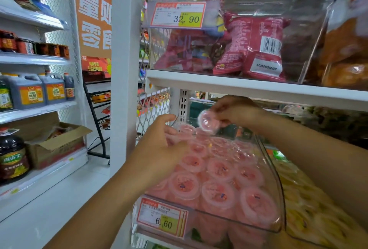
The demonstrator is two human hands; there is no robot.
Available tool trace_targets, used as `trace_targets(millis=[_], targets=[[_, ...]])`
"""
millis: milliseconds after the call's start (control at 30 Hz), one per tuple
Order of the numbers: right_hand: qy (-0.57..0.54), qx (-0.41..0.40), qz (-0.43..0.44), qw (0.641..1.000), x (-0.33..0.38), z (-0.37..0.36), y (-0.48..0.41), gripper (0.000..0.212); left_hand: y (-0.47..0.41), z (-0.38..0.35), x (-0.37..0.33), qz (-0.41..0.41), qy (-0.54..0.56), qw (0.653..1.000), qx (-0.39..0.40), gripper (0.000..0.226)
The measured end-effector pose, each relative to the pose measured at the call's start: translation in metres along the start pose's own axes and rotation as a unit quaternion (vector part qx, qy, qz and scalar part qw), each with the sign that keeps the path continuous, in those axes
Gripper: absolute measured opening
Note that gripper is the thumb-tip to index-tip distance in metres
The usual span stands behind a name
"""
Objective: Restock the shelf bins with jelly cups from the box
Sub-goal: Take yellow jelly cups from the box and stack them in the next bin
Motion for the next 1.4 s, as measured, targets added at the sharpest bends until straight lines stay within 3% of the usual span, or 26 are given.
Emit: trace_targets(millis=[100, 200, 333, 467, 500, 567, 633, 700, 800, 867, 900, 1000, 1133, 1300, 1400], targets=[[0.165, -0.027, -0.069, 0.984, -0.037, 0.005, -0.034, 0.019, 0.006, 0.004, 0.003, -0.006, -0.013, 0.998, 0.055, 0.073], [0.182, -0.014, -0.125, 0.975, -0.061, -0.007, -0.050, 0.014, 0.005, 0.006, 0.002, -0.037, -0.060, 0.996, 0.063, 0.068], [0.226, 0.035, -0.119, 0.966, -0.073, -0.026, -0.055, 0.023, 0.000, 0.005, 0.011, -0.048, -0.079, 0.995, 0.040, 0.060], [0.290, 0.010, -0.062, 0.955, -0.059, -0.016, -0.041, 0.022, -0.002, 0.000, 0.013, -0.074, -0.150, 0.986, 0.022, 0.069], [0.240, 0.012, -0.054, 0.969, -0.051, -0.012, -0.032, 0.023, -0.004, -0.002, 0.012, -0.079, -0.154, 0.985, 0.018, 0.072], [0.000, 0.075, -0.054, 0.996, -0.033, -0.009, -0.011, 0.024, -0.006, -0.007, 0.009, -0.091, -0.144, 0.985, 0.009, 0.077], [-0.206, 0.216, -0.073, 0.952, -0.015, -0.014, 0.015, 0.031, -0.009, -0.013, 0.006, -0.113, -0.124, 0.986, 0.004, 0.080], [-0.263, 0.282, -0.073, 0.920, -0.003, -0.022, 0.032, 0.026, -0.009, -0.021, 0.002, -0.140, -0.112, 0.984, -0.001, 0.084], [-0.284, 0.236, -0.060, 0.927, 0.001, -0.021, 0.034, 0.013, -0.009, -0.028, -0.002, -0.157, -0.131, 0.979, -0.002, 0.091], [-0.193, 0.144, -0.038, 0.970, -0.004, -0.009, 0.025, 0.012, -0.008, -0.026, 0.001, -0.147, -0.161, 0.976, 0.010, 0.092], [-0.081, 0.076, -0.022, 0.994, -0.010, 0.001, 0.017, 0.011, -0.007, -0.023, 0.003, -0.144, -0.193, 0.970, 0.025, 0.087], [0.184, -0.051, -0.031, 0.981, -0.033, 0.028, -0.006, 0.006, 0.001, -0.020, 0.007, -0.168, -0.286, 0.935, 0.129, 0.057], [0.294, -0.028, -0.051, 0.954, -0.066, 0.026, -0.031, 0.018, 0.007, -0.023, 0.019, -0.166, -0.358, 0.890, 0.227, 0.045], [0.286, -0.036, -0.086, 0.954, -0.087, 0.017, -0.044, 0.018, 0.003, -0.024, 0.026, -0.157, -0.385, 0.880, 0.229, 0.046], [0.304, -0.002, -0.069, 0.950, -0.088, 0.016, -0.037, 0.019, 0.002, -0.023, 0.027, -0.161, -0.389, 0.881, 0.214, 0.058]])
Point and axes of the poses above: each hand's wrist, its own y-axis away from the middle knuckle, its own z-axis out of the back of the hand, x = y × z, the point moved 3 cm from there along -y, towards the middle knuckle
